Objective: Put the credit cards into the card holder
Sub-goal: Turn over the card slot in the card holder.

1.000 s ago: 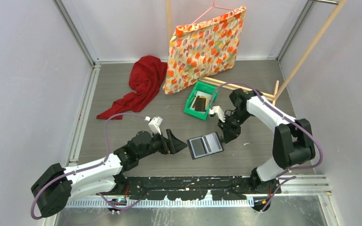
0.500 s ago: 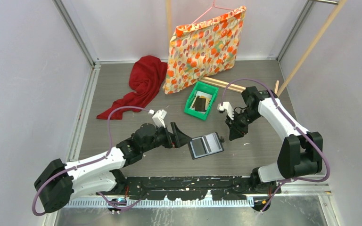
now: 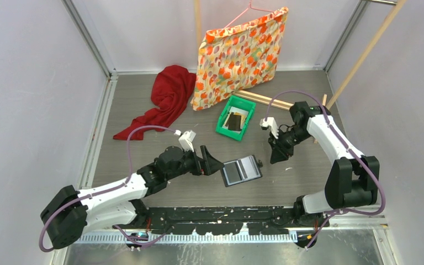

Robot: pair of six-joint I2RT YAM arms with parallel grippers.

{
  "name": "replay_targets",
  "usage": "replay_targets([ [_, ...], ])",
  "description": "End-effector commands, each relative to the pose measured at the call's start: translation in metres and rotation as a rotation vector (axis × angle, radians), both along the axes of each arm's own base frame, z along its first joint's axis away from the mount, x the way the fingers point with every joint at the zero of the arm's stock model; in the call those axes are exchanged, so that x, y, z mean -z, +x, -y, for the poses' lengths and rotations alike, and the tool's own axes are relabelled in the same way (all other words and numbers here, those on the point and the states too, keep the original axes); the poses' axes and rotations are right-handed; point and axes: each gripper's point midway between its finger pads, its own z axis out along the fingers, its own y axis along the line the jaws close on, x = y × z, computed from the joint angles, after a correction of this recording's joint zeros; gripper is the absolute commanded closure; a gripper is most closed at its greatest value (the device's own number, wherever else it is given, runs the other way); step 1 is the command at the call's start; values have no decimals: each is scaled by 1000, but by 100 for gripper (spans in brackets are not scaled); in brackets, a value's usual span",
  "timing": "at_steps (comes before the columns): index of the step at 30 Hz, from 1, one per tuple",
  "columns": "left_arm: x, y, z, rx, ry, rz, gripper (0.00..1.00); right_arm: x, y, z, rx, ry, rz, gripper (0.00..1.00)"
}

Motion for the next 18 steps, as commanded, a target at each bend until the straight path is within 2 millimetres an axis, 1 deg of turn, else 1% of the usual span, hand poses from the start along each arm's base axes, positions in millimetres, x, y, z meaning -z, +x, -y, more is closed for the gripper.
replay_targets([
  [1,-7,9,9,7,-44,73,9,-14,-1,1,25,78,46,73],
  [4,-7,12,18,32,-67,86,8,-13,-1,3,42,101,48,72],
  [5,-5,11,22,54,-71,83,9,-12,2,8,65,103,47,71],
  [8,3,9,32,103,-54,66,10,-8,3,10,66,95,28,71],
  [10,8,7,35,122,-38,48,10,-4,3,14,69,68,13,71],
  [13,10,6,35,150,0,45,11,-3,4,18,79,62,16,71],
  [15,5,5,34,163,25,54,12,-5,4,18,81,63,29,71],
  [18,1,2,26,156,57,64,12,-5,4,19,76,60,31,71],
])
